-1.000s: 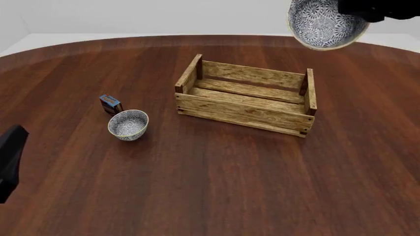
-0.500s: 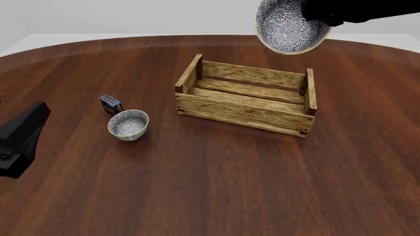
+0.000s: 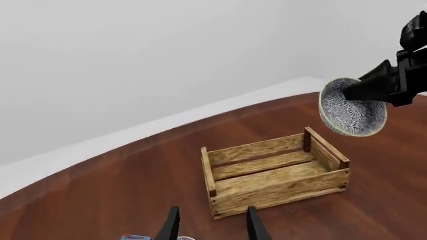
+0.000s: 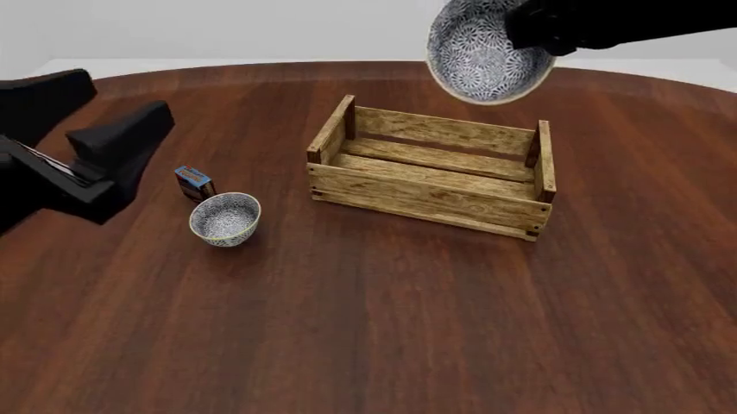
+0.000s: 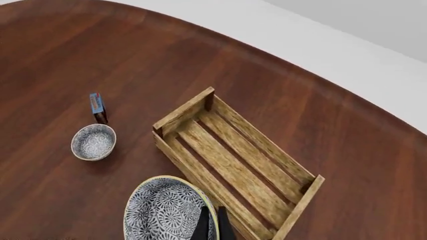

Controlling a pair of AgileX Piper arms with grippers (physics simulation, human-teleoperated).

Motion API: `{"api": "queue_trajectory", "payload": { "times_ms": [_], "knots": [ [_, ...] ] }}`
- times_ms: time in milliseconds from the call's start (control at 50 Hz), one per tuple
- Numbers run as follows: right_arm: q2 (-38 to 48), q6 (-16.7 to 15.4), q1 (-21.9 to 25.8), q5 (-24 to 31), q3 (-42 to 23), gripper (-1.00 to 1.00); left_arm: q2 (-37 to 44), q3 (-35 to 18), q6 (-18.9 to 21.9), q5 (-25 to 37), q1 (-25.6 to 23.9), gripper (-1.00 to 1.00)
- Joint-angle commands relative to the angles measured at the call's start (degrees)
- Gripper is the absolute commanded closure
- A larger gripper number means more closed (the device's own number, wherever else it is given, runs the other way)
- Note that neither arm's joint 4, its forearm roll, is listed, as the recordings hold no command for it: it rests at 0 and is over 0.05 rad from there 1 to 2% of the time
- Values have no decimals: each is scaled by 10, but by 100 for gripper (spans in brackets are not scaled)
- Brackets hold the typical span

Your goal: Stack the right bowl on the left bowl and place them in the tray.

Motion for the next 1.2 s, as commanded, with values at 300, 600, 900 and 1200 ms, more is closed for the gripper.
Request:
{"api": "queue_trajectory", "payload": {
  "times_ms": [300,600,900,1200],
  "knots": [
    [-30,11,6,-13,19,100,121,-119,12,-10,-69,-100],
    [-21,6,17,-21,28,100,210,-187,11,-16,-103,-100],
    [-20,6,23,-21,30,100,280,-248,-3,-4,-139,-100],
    [-19,1,36,-25,41,100,316,-273,-17,-7,-158,-100]
  ]
}}
